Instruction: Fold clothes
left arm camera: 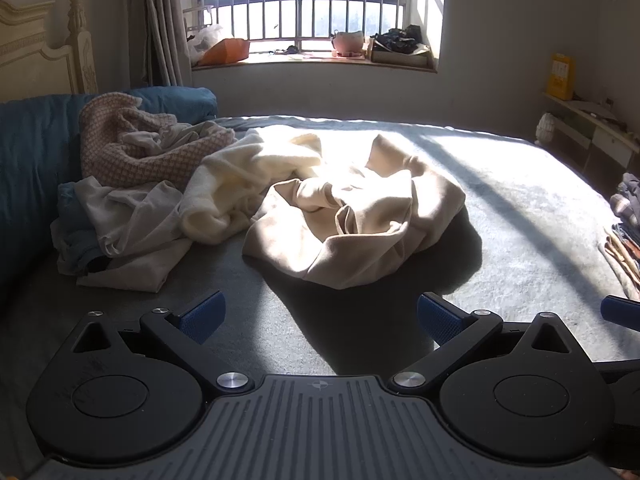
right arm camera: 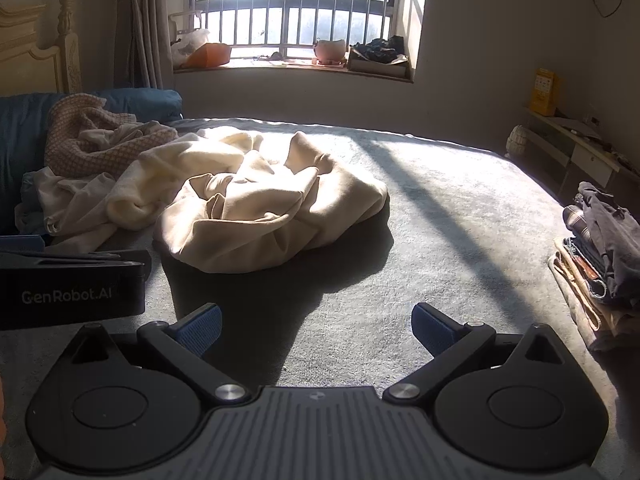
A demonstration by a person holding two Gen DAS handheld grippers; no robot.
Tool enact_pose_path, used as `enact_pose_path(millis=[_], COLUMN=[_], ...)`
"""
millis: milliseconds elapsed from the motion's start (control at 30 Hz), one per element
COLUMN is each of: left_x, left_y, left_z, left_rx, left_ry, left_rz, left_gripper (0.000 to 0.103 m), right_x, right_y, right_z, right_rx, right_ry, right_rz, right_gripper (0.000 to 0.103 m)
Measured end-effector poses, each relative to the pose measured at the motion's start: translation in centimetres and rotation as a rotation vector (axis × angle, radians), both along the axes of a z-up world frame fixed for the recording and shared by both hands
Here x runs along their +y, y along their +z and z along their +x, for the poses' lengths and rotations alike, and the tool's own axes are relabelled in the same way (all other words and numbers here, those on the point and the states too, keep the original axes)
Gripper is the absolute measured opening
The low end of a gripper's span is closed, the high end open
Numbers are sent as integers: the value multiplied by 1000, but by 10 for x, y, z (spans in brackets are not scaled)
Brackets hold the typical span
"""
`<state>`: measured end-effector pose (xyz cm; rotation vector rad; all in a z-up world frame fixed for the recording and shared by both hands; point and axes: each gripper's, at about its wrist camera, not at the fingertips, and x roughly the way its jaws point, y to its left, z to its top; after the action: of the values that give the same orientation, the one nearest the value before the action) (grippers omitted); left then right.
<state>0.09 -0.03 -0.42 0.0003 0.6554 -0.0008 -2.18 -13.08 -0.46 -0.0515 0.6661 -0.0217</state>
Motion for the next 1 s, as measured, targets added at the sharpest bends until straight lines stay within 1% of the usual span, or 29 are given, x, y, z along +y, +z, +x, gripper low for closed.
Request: enact_pose_path(millis=[200,333,400,567,1000], left_x=[1,-1,-1,1,0], left_y=[-3,-2,-2,-1,-2], left_z=[-1,1,0,-2,-1], left_rx=[1,12,7,-5,18], left_ry=[-5,-7,-8,-2,0], left_rz=[2,11,14,13,3], left_gripper=[103,103,103,103,103], right_x=[8,-1,-5,1,3], right_y=[1,-3,-3,-5,-6], right_z=[2,4,4,3,2], right_rx=[14,15,16,15,29], right_ry=[5,4,4,-11,-20], right_rz=[6,2,2,0,4], right_gripper=[103,103,103,103,103])
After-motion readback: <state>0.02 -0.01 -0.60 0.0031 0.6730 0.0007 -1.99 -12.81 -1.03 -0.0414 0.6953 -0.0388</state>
